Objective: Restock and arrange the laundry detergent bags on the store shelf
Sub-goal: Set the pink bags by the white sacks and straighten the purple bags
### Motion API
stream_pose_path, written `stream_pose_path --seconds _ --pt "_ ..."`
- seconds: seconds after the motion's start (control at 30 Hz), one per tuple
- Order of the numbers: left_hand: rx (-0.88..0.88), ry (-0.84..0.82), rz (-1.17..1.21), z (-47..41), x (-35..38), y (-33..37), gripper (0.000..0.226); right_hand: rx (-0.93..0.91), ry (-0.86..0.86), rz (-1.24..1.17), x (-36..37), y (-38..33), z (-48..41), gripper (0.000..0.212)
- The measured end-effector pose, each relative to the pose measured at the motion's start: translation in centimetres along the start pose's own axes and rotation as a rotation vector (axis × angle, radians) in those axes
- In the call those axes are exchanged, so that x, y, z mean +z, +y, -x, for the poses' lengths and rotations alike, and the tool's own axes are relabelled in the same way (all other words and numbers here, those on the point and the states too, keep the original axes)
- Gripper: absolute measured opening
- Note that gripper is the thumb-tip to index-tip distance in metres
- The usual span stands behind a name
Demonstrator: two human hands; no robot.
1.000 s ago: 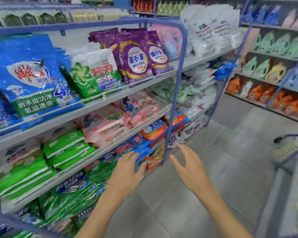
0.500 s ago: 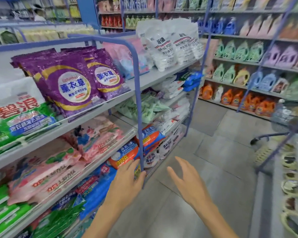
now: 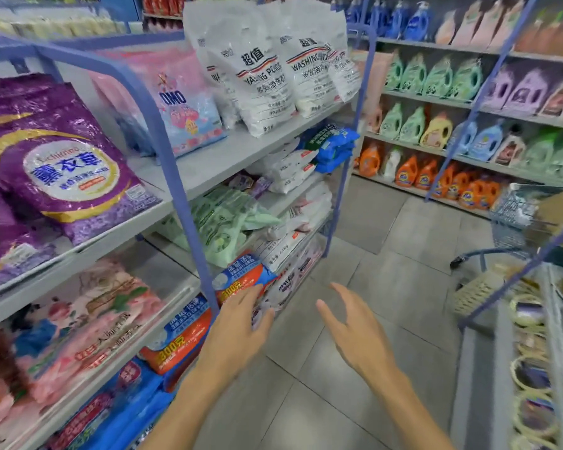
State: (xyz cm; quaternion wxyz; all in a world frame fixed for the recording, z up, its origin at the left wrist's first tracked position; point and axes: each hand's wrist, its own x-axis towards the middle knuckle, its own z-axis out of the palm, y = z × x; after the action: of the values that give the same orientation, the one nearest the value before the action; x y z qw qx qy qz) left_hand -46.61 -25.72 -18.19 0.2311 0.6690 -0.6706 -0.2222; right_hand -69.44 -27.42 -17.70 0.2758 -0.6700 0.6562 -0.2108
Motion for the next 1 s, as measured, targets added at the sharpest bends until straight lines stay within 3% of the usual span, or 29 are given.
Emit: stream_pose_path --seconds 0.2,0.5,1.0 --pt "-0.088 0.013 -0.042 -8.9 3.8 2.9 0.051 -0.033 -0.081 -0.031 -2.6 4.3 -9.9 0.068" --pt "-0.302 0.162 -0.017 -18.3 7.1 7.1 0.055 -0.193 -0.249 -0.062 -7.1 6.6 -24.5 0.066" --pt "-0.511 0.302 -0.037 -34.1 8.0 4.0 0.057 -0.396 -0.464 -0.055 -2.7 4.8 -45.1 0.063"
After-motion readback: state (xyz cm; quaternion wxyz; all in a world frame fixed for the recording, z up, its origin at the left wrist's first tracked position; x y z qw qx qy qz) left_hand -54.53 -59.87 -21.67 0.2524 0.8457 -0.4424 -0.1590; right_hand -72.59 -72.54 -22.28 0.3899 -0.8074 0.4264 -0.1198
